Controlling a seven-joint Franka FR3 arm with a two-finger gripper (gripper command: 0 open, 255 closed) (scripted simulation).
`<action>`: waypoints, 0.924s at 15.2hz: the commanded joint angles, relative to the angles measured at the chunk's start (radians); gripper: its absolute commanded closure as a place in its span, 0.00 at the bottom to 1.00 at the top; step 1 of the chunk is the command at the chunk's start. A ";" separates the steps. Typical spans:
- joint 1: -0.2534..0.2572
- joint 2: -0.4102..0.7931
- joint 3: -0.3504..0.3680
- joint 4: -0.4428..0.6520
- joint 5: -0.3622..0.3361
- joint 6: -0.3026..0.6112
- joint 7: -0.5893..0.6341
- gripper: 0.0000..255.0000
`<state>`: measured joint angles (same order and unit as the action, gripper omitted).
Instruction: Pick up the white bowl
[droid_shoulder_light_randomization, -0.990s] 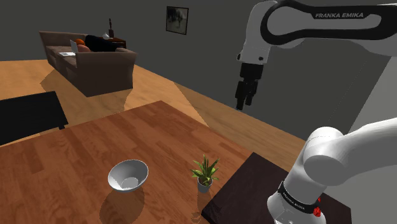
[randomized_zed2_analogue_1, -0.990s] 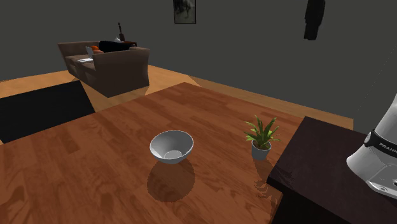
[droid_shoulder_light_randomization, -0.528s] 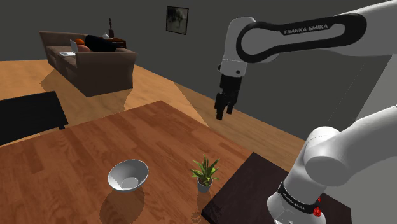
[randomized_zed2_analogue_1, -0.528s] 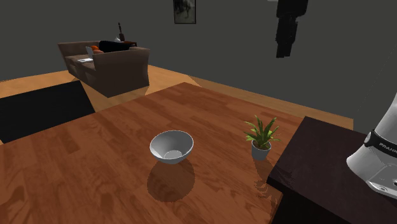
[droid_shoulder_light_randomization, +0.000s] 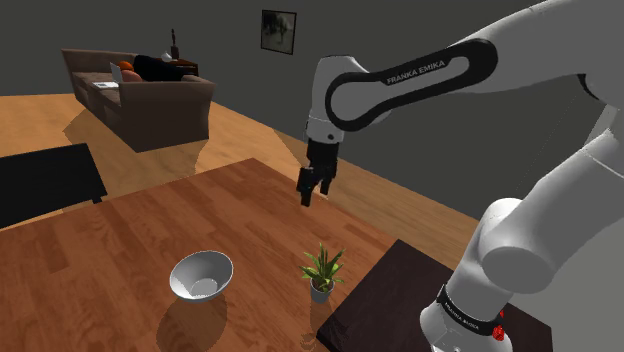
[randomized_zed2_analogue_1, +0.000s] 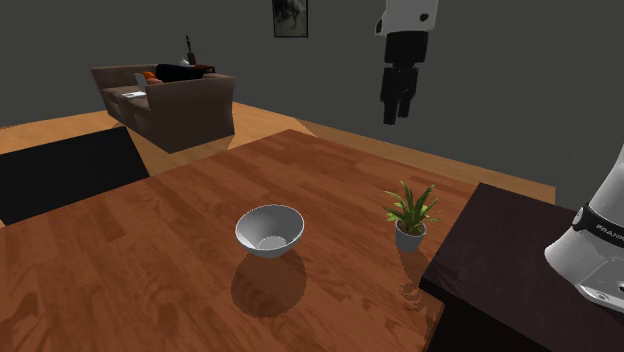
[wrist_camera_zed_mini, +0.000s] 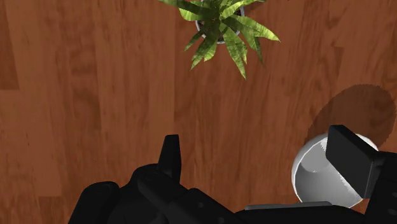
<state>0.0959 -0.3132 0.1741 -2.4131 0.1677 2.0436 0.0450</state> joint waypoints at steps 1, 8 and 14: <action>0.007 0.069 0.019 0.015 -0.005 0.065 0.013 0.00; 0.031 0.332 0.073 0.147 -0.069 0.225 0.088 0.00; 0.074 0.561 0.084 0.309 -0.164 0.311 0.167 0.00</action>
<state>0.1585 0.2062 0.2566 -2.1363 0.0223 2.3410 0.1935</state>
